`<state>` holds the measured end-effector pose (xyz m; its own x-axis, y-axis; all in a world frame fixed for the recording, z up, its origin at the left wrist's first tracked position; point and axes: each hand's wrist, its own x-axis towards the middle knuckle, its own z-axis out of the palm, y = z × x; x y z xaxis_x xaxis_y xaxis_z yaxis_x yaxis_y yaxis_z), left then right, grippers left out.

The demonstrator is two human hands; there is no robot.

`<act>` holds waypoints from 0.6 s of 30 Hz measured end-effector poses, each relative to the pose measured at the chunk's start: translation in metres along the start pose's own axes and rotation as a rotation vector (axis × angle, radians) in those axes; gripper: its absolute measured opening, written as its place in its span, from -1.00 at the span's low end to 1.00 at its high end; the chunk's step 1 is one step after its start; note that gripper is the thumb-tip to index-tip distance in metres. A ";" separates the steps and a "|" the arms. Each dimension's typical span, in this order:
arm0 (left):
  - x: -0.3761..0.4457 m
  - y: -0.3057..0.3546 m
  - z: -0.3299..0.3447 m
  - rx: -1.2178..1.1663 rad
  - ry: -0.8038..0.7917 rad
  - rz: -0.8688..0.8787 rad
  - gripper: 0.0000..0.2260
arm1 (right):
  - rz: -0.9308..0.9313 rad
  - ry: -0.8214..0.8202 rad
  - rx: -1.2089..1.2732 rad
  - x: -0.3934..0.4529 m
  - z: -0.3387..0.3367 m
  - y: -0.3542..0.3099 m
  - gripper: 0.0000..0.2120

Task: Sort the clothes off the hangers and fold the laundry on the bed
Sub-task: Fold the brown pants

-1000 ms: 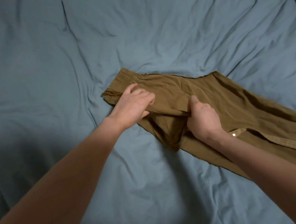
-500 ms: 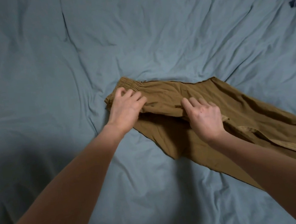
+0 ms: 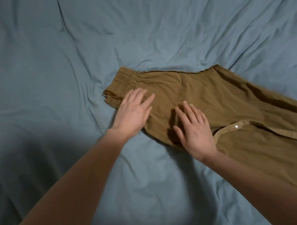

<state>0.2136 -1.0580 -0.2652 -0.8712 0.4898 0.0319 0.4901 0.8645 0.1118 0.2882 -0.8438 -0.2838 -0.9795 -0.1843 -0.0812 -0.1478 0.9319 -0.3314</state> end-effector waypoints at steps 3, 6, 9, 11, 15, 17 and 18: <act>-0.021 0.013 0.024 0.099 -0.292 -0.195 -0.42 | 0.076 -0.221 -0.088 -0.016 0.030 0.001 -0.34; -0.032 0.010 0.041 0.064 -0.347 -0.363 -0.42 | 0.062 -0.262 -0.143 -0.018 0.051 0.010 -0.32; -0.006 0.008 0.039 -0.023 -0.264 -0.404 -0.40 | 0.028 -0.153 -0.193 0.006 0.048 0.011 -0.35; 0.015 0.002 0.034 0.006 -0.141 -0.397 -0.38 | 0.011 -0.095 -0.209 0.020 0.045 0.009 -0.38; 0.014 -0.030 0.033 0.052 -0.366 -0.447 -0.38 | 0.015 -0.189 -0.192 0.015 0.055 0.010 -0.36; 0.014 -0.030 0.030 0.150 -0.563 -0.515 -0.39 | -0.002 -0.264 -0.172 0.009 0.049 0.017 -0.35; 0.020 -0.024 0.023 0.178 -0.607 -0.560 -0.40 | -0.009 -0.301 -0.154 0.008 0.040 0.021 -0.36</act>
<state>0.1855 -1.0665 -0.2903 -0.8461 -0.0841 -0.5264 0.0317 0.9778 -0.2072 0.2827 -0.8385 -0.3286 -0.8971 -0.2554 -0.3604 -0.1977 0.9618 -0.1894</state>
